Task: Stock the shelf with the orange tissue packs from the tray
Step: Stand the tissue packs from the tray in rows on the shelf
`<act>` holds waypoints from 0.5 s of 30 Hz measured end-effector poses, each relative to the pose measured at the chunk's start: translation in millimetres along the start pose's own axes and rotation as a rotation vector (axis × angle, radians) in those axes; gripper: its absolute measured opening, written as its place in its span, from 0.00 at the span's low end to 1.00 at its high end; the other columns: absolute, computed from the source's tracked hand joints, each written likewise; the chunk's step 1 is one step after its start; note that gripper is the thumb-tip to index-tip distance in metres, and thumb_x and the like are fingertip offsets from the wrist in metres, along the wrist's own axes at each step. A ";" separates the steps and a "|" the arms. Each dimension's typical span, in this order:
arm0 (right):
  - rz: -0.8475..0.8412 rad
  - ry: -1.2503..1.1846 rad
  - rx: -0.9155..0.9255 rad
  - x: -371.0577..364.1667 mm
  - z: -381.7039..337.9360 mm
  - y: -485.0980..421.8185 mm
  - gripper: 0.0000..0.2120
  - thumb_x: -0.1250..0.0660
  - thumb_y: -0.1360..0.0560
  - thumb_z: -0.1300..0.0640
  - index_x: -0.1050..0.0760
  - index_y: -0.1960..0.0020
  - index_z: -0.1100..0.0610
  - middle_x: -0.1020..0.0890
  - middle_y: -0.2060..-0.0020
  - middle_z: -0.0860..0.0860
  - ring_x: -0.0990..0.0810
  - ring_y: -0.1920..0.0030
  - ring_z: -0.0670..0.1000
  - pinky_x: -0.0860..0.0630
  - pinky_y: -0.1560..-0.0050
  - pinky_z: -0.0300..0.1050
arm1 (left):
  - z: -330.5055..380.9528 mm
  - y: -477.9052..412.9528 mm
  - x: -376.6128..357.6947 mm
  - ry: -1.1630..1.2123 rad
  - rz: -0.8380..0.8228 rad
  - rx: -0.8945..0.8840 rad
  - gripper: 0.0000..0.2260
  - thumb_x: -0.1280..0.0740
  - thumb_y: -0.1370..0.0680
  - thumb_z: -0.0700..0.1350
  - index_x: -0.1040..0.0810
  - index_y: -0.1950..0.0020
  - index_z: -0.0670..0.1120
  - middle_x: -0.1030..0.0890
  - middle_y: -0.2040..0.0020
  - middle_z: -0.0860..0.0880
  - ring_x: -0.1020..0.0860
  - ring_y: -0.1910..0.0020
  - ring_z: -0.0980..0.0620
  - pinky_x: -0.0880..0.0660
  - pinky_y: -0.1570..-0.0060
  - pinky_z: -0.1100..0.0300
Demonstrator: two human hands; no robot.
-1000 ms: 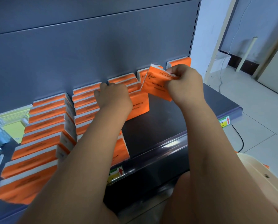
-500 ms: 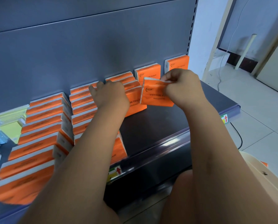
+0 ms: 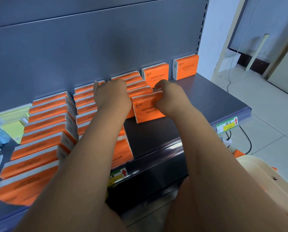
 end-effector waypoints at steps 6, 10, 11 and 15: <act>0.024 -0.011 -0.017 -5.1 -6.9 -0.7 0.25 0.33 0.28 0.67 0.30 0.31 0.60 0.21 0.40 0.58 0.22 0.41 0.60 0.21 0.49 0.51 | -8.6 5.5 4.8 0.115 -0.030 -0.009 0.09 0.33 0.23 0.38 0.19 0.45 0.47 0.20 0.54 0.46 0.24 0.53 0.45 0.26 0.34 0.45; 0.020 0.001 -0.017 -7.6 -6.9 -0.9 0.23 0.31 0.29 0.66 0.27 0.35 0.60 0.20 0.44 0.57 0.21 0.45 0.59 0.21 0.52 0.48 | -8.1 11.5 -0.1 0.179 0.042 -0.089 0.10 0.37 0.19 0.50 0.19 0.50 0.46 0.20 0.58 0.47 0.22 0.55 0.44 0.25 0.53 0.50; 0.026 0.002 -0.015 -8.2 -7.4 -0.5 0.22 0.31 0.29 0.66 0.27 0.36 0.60 0.19 0.46 0.56 0.20 0.46 0.59 0.20 0.52 0.50 | -7.5 12.7 -1.9 0.186 0.039 -0.108 0.12 0.36 0.19 0.53 0.19 0.49 0.46 0.19 0.56 0.47 0.22 0.54 0.44 0.26 0.55 0.51; 0.029 -0.026 -0.010 -10.1 -11.7 2.5 0.21 0.31 0.29 0.65 0.26 0.37 0.60 0.18 0.48 0.56 0.19 0.49 0.59 0.18 0.51 0.54 | -6.2 14.2 -7.0 0.152 0.037 -0.159 0.16 0.31 0.23 0.58 0.19 0.45 0.48 0.18 0.51 0.47 0.21 0.50 0.42 0.27 0.55 0.53</act>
Point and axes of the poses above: each hand's wrist, its own y-axis away from the middle knuckle, its own x-axis out of the back of the hand, z = x × y, the point moved 1 cm from there along -y, towards the middle knuckle
